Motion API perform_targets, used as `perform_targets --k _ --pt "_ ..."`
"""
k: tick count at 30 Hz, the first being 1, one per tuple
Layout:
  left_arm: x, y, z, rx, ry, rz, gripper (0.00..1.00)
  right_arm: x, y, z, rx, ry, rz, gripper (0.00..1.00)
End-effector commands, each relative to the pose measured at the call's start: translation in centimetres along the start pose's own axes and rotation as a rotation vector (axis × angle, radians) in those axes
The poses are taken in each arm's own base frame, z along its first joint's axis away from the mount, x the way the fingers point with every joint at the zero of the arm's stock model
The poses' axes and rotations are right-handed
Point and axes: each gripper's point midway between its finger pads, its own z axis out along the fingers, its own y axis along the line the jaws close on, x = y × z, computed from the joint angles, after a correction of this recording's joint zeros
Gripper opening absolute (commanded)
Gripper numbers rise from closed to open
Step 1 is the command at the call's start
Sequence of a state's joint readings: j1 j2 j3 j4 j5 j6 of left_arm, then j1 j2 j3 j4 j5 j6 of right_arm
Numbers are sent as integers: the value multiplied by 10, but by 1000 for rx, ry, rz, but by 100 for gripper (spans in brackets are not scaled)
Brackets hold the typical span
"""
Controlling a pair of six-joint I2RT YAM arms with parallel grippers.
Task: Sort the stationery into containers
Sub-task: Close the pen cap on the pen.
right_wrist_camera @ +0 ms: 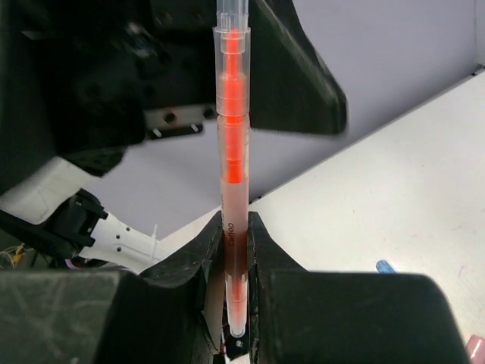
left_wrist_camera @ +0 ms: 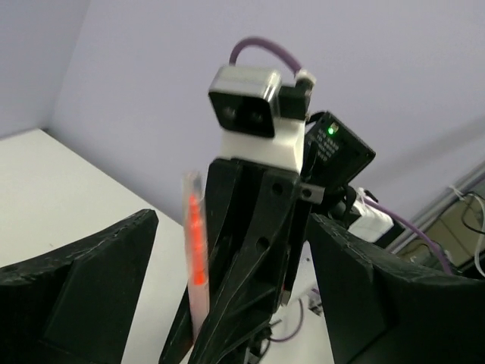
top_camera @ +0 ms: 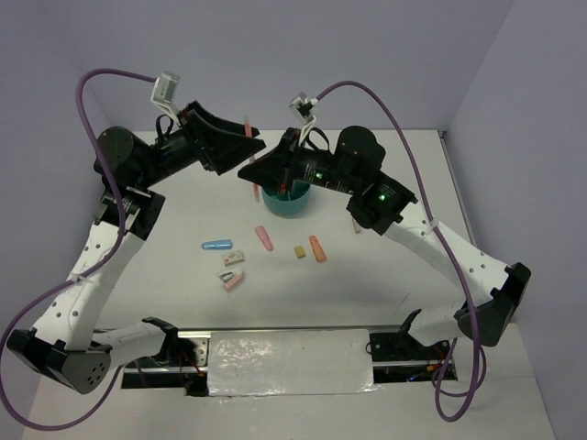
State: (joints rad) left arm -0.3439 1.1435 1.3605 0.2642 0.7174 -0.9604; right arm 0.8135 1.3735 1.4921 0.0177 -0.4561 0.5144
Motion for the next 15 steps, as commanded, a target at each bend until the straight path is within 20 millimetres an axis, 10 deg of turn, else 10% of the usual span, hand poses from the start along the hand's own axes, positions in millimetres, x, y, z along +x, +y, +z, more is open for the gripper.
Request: perform_targets --k 1,15 --pt "-24 -9 4 -16 -49 92 95 -4 -2 -6 24 -3 -27 0" --pt "-37 10 7 -73 -80 71 80 3 -3 -11 39 32 -29 0"
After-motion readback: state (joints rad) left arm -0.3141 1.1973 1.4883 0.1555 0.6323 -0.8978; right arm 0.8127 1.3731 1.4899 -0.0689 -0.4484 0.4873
